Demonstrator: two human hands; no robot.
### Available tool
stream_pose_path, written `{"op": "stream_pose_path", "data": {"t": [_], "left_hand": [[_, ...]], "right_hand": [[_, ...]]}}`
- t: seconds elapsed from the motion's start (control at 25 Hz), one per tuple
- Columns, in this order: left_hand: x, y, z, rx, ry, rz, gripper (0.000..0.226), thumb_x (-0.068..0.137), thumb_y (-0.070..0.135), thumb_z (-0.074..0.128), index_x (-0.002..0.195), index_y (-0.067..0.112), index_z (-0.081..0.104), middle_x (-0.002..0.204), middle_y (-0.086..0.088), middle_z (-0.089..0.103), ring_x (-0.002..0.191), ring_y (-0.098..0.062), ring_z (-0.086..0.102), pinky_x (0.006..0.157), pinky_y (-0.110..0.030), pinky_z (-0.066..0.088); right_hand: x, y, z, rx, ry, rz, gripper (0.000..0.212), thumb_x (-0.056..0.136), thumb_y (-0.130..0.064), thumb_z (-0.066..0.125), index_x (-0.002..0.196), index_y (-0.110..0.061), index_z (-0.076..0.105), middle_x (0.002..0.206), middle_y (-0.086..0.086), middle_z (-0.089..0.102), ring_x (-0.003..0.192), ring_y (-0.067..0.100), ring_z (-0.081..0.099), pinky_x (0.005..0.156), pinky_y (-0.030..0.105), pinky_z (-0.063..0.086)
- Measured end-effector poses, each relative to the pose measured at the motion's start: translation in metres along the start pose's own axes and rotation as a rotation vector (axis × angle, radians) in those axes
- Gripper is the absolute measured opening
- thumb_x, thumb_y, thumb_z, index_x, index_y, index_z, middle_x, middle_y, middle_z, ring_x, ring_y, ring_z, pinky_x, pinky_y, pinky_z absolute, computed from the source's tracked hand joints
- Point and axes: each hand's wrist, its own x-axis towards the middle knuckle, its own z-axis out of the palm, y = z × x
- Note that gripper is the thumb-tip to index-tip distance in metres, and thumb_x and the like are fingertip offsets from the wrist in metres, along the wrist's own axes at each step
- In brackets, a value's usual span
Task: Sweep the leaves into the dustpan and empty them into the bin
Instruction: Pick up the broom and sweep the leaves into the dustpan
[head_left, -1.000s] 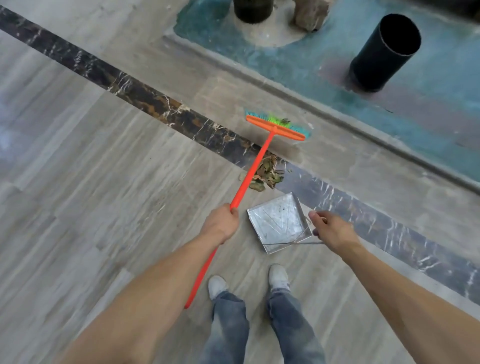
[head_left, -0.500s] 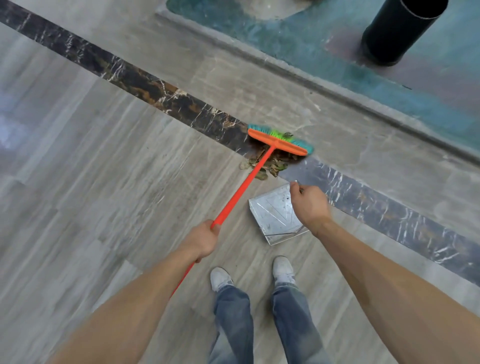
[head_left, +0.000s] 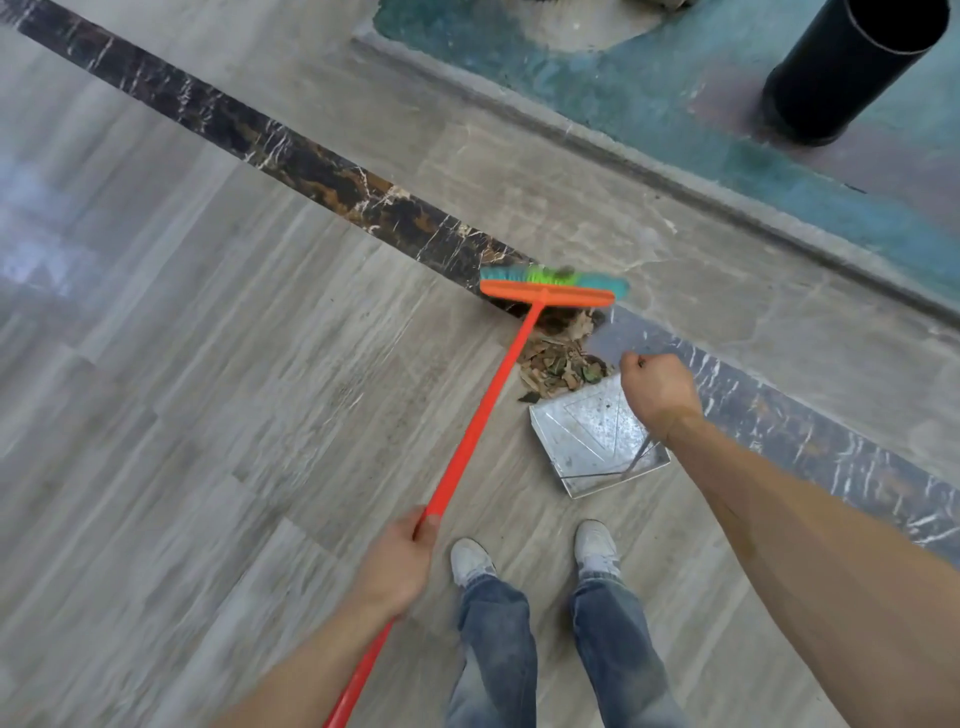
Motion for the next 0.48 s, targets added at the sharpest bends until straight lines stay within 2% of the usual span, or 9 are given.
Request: {"op": "stream_pose_path", "data": {"t": [0.08,0.16,0.24,0.4,0.44,0.48], "left_hand": [[0.035,0.017,-0.008,-0.117,0.046,-0.059,0.028,0.102,0.036,0.034,0.116,0.024,0.055,0.057,-0.005,0.048,0.036,-0.020,0.041,0.038,-0.021,0.035],[0.071,0.033,-0.010,-0.192,0.079,-0.110,0.032,0.101,0.035,0.032,0.115,0.017,0.054,0.056,-0.007,0.045,0.034,-0.020,0.038,0.037,-0.021,0.035],[0.086,0.038,-0.004,-0.232,0.061,-0.142,0.033,0.101,0.034,0.030,0.114,0.013,0.052,0.059,-0.008,0.047,0.035,-0.020,0.039,0.036,-0.020,0.035],[0.045,0.013,0.042,-0.164,-0.074,-0.153,0.031,0.100,0.040,0.029,0.108,0.017,0.049,0.067,-0.008,0.050,0.031,-0.018,0.044,0.033,-0.020,0.036],[0.019,0.005,0.059,-0.183,-0.127,-0.168,0.031,0.100,0.041,0.029,0.105,0.019,0.050,0.069,-0.006,0.052,0.033,-0.019,0.048,0.036,-0.021,0.039],[-0.008,-0.003,0.073,-0.219,-0.198,-0.193,0.029,0.100,0.042,0.031,0.102,0.022,0.052,0.073,-0.004,0.055,0.043,-0.021,0.056,0.043,-0.024,0.046]], "right_hand": [[0.002,-0.004,0.006,-0.027,-0.009,0.001,0.054,0.098,-0.022,0.035,0.047,-0.004,0.037,0.046,0.011,0.039,0.048,0.028,0.039,0.044,0.027,0.027],[0.007,-0.009,0.008,-0.042,-0.011,-0.005,0.053,0.098,-0.020,0.034,0.049,-0.002,0.039,0.048,0.014,0.042,0.051,0.029,0.041,0.045,0.027,0.029],[0.013,-0.014,0.007,-0.020,-0.002,0.017,0.050,0.098,-0.021,0.035,0.055,0.001,0.046,0.056,0.017,0.048,0.058,0.031,0.045,0.053,0.029,0.035],[0.017,-0.025,0.005,0.006,0.008,0.050,0.049,0.097,-0.025,0.037,0.053,-0.005,0.044,0.053,0.011,0.046,0.053,0.029,0.045,0.057,0.030,0.036],[0.017,-0.027,0.006,-0.002,0.008,0.047,0.049,0.098,-0.025,0.037,0.053,-0.005,0.044,0.053,0.011,0.046,0.051,0.028,0.044,0.057,0.030,0.035],[0.015,-0.030,0.007,-0.002,0.010,0.047,0.049,0.098,-0.025,0.037,0.054,-0.005,0.044,0.053,0.010,0.045,0.052,0.028,0.044,0.058,0.030,0.035]]}}
